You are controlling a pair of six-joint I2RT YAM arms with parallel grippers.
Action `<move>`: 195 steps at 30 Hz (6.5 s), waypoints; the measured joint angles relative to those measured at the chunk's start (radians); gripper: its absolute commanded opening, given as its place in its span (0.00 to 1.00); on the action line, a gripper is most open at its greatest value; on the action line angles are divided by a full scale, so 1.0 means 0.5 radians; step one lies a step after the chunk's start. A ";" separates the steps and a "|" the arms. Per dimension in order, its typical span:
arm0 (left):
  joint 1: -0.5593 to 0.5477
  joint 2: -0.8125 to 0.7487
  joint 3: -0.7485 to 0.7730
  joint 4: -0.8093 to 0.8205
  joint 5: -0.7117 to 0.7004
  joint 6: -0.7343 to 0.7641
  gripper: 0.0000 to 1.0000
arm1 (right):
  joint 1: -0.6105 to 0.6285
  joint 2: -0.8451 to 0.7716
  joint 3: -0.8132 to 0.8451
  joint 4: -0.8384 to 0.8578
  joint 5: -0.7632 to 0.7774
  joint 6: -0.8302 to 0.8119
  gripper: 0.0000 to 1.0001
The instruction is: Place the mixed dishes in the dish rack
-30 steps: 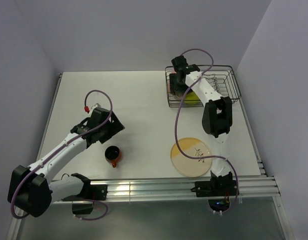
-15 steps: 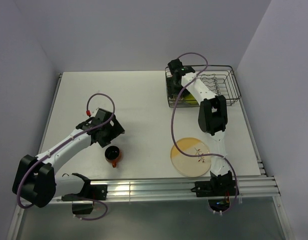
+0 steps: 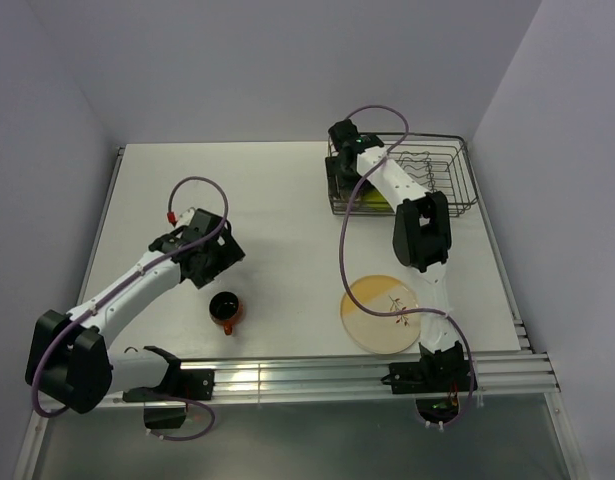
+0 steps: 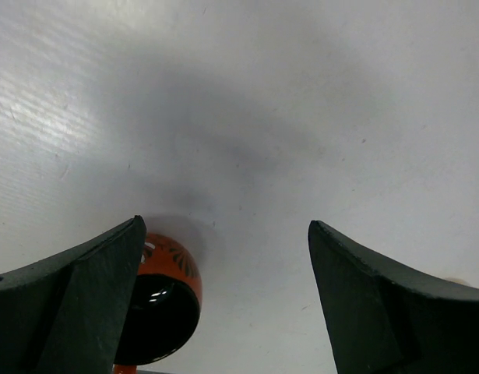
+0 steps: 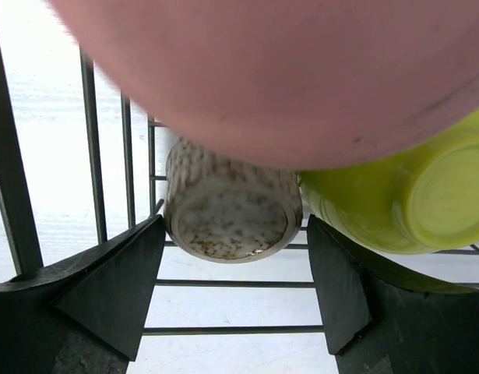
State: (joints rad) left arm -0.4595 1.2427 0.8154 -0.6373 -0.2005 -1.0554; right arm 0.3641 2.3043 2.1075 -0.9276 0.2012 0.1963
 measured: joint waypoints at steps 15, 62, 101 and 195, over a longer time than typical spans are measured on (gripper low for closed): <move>-0.001 0.275 0.672 -0.371 -0.736 0.186 0.93 | 0.027 -0.108 -0.224 0.105 0.047 0.034 0.85; -0.311 0.639 0.906 -0.988 -1.539 -0.225 0.98 | 0.447 -0.858 -0.594 0.119 0.294 0.251 0.12; -0.313 -0.043 0.251 -0.558 -0.217 -0.228 0.93 | 0.523 -2.038 -1.749 0.506 0.064 0.378 0.68; -0.032 0.356 -0.766 3.660 1.339 -1.752 0.00 | 0.510 -2.542 -2.402 1.606 -1.664 0.819 0.58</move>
State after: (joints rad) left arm -0.4755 1.4208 0.4324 1.1927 0.4690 -1.9312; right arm 0.6189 1.0332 0.9066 -0.1246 -0.6308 0.6056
